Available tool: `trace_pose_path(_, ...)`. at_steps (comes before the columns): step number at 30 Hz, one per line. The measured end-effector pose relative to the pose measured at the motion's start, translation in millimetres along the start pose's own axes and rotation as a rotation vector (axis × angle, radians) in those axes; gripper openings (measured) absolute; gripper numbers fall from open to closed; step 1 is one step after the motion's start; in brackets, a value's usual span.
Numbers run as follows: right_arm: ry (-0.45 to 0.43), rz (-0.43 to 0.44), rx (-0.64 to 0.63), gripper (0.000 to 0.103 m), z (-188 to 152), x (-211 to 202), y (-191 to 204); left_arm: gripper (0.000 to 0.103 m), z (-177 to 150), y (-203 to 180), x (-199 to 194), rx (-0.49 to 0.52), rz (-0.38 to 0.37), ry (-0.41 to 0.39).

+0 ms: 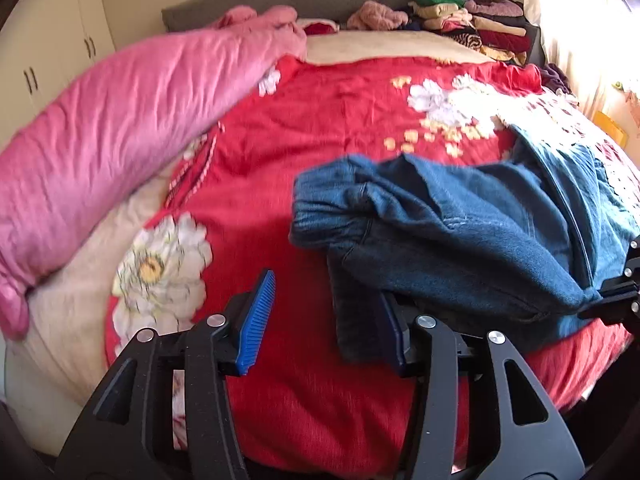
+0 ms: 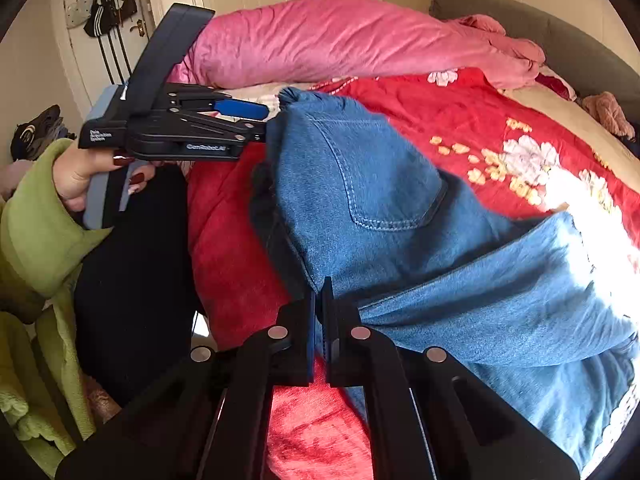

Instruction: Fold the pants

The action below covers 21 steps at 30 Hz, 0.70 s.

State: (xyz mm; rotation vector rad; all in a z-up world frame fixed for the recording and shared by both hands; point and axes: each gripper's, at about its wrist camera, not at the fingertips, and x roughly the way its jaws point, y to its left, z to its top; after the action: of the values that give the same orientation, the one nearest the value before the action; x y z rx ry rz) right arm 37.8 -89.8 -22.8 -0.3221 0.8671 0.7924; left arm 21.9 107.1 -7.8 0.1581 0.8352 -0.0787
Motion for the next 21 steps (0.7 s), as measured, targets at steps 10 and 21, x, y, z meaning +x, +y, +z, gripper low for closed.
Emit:
trace_pose_path(10,0.026,0.023,0.048,0.002,-21.9,4.6,-5.4,0.044,-10.8,35.2,-27.2,-0.208,-0.136,0.02)
trace_pose_path(21,-0.033,0.02,0.076,0.007,-19.8,-20.1,-5.8,0.03,3.2,14.8,16.3,-0.284,-0.24,0.085)
